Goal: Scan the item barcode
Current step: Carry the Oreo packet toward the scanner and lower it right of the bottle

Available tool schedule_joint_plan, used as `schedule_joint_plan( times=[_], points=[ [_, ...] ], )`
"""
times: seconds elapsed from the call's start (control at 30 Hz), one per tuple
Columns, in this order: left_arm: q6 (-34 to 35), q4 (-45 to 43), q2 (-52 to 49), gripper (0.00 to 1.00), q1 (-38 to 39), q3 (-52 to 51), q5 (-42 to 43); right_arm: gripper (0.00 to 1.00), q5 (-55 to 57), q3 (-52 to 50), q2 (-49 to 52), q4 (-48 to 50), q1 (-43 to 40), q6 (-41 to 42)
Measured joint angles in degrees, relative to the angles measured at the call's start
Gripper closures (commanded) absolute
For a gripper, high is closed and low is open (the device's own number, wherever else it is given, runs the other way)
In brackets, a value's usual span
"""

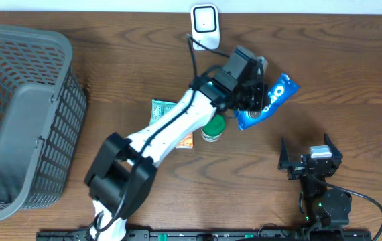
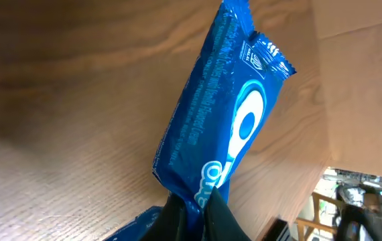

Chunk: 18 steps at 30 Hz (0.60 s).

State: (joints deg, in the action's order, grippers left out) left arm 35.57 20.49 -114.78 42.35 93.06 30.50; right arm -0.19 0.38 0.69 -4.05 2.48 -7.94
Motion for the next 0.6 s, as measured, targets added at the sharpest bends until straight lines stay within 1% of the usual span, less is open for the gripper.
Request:
schedule_joint_plan(
  times=[0.23,0.6],
  points=[
    [0.76,-0.02,-3.91,0.93,0.52,0.0,-0.04,0.01,0.0,0.0,0.0,0.0,0.0,0.0],
    [0.85,0.02,-4.15,0.92,0.52,-0.02,-0.33,0.01,0.0,0.0,0.0,-0.02,0.0,0.0]
  ],
)
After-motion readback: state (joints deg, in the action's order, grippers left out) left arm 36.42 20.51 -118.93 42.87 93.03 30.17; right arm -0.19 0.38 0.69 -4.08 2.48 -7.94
